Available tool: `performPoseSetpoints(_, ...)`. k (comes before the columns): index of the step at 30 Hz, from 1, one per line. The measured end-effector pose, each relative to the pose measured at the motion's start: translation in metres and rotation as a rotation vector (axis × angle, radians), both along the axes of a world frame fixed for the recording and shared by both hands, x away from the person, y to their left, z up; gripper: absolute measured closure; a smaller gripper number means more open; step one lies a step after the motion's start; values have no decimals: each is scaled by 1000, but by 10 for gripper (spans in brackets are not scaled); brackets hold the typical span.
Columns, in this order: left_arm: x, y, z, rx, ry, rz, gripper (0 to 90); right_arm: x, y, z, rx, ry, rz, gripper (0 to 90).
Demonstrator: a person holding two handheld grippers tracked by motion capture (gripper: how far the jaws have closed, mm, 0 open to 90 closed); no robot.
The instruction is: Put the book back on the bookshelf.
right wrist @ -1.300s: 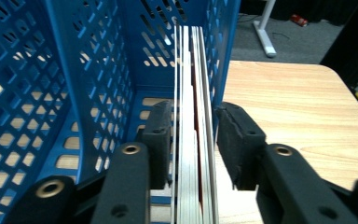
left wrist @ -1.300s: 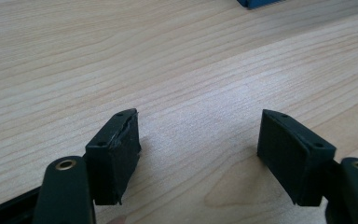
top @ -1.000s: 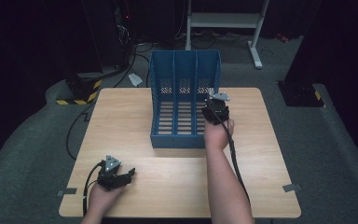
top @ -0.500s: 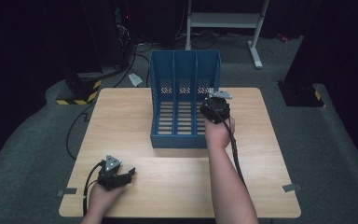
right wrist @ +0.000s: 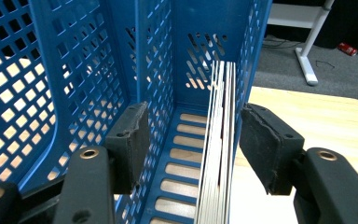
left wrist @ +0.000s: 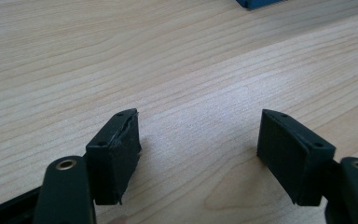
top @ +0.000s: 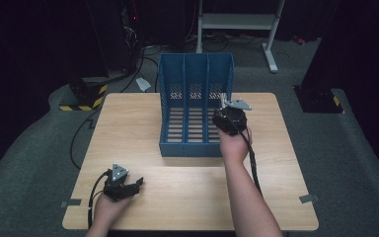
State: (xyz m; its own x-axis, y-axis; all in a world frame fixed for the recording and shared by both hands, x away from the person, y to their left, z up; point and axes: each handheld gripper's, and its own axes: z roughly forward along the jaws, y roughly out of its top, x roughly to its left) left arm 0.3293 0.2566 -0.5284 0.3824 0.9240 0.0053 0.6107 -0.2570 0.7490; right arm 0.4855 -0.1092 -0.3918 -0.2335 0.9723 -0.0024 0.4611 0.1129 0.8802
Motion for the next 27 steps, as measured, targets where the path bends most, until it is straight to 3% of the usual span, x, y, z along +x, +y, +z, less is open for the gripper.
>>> performPoseSetpoints(12, 0, 0, 0, 1, 0, -1, 294, -27, -18, 2, 34, -32, 44, 389)
performPoseSetpoints(19, 0, 0, 0, 1, 0, -1, 295, -48, -31, 4, 24, -62, 74, 375)
performPoseSetpoints(27, 0, 0, 0, 2, -2, -3, 295, -73, -51, -10, 11, -59, 106, 354)
